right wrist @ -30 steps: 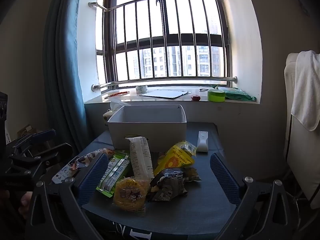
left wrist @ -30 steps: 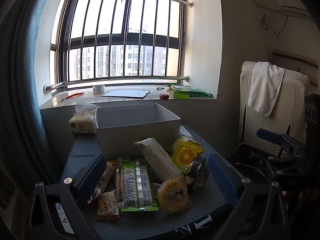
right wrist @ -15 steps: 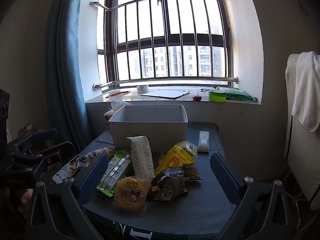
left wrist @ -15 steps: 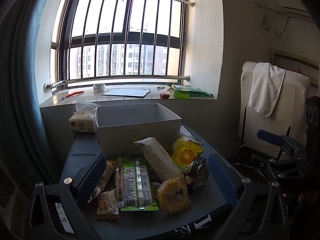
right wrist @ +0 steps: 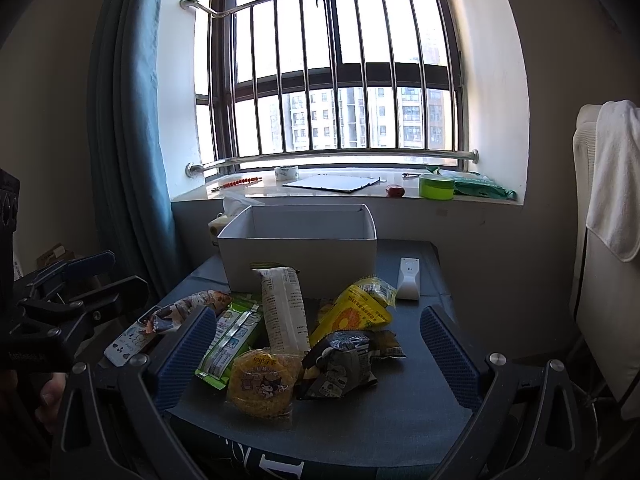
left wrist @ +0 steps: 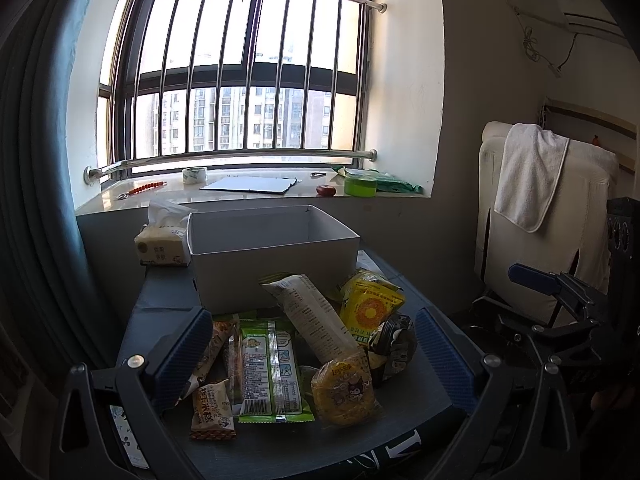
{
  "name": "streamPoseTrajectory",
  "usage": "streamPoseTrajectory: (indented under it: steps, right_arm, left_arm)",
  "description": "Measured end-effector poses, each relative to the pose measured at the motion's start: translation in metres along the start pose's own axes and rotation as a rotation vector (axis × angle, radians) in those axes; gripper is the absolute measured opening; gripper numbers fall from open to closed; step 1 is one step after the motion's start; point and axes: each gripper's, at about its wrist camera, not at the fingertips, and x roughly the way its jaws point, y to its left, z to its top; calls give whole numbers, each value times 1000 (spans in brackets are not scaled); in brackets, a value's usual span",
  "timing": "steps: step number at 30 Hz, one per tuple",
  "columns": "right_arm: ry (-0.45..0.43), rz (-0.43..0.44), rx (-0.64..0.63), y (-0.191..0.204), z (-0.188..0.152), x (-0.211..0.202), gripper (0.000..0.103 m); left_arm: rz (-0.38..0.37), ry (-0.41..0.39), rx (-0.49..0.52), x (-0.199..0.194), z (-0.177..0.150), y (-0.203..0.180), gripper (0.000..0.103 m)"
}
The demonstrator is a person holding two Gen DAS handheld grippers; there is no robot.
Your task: Organize snacks
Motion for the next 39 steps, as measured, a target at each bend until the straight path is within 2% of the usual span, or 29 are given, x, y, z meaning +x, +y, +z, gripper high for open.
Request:
streamPoseTrajectory:
  steps: [39]
  right_arm:
    - [7, 12, 8, 0, -4, 2, 103]
  left_arm:
    - [5, 4, -8, -1, -3, 3, 103]
